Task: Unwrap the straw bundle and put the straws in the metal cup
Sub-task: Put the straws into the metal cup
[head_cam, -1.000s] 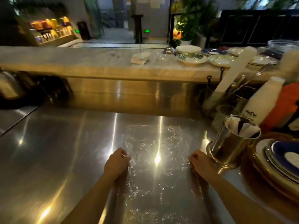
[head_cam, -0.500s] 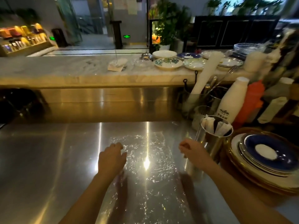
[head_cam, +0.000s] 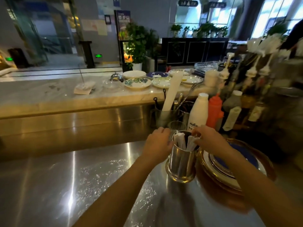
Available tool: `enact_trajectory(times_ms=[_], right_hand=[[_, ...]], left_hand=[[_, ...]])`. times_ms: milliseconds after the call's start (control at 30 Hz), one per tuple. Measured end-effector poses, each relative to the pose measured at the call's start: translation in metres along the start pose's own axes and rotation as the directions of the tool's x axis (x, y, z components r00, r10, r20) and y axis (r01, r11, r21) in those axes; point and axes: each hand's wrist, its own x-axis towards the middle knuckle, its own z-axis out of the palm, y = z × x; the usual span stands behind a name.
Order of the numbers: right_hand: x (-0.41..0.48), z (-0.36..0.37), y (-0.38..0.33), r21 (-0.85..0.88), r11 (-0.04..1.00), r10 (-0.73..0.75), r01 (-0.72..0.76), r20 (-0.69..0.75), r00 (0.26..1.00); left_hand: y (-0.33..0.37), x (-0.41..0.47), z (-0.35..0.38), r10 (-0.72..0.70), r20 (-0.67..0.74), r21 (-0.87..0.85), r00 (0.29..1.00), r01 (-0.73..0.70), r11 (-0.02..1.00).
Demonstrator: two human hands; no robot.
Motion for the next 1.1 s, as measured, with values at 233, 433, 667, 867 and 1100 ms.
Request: enact_trajectory(times_ms=[233,433,667,867,1100], right_hand=[[0.022,0.006,0.007,-0.278,0.96,0.075,-0.042,0.109,0.991],[0.04,0.029,-0.004,-0.434,0.901,0.073,0.027,0.213,0.974],[0.041,0.019,-0.007,-0.145,0.988,-0.033,0.05,0.118,0.992],[0.027,0.007,-0.012,-0.143,0.965,-0.17,0.222,0.308,0.936],[0.026,0.003,-0.01,-0.142,0.966,-0.169,0.214,0.271,0.947]], left_hand=[[0.01,0.028,0.036,-0.033,0.143,0.141,0.989,0.012,0.99],[0.008,0.029,0.044,0.044,0.156,0.023,0.987,-0.048,0.999],[-0.001,0.029,0.038,-0.025,-0.012,-0.065,1.0,0.024,0.998],[-0.003,0.019,0.044,0.198,0.028,0.029,0.98,-0.199,0.98],[-0.003,0.017,0.043,0.188,0.067,0.032,0.98,-0.19,0.981]])
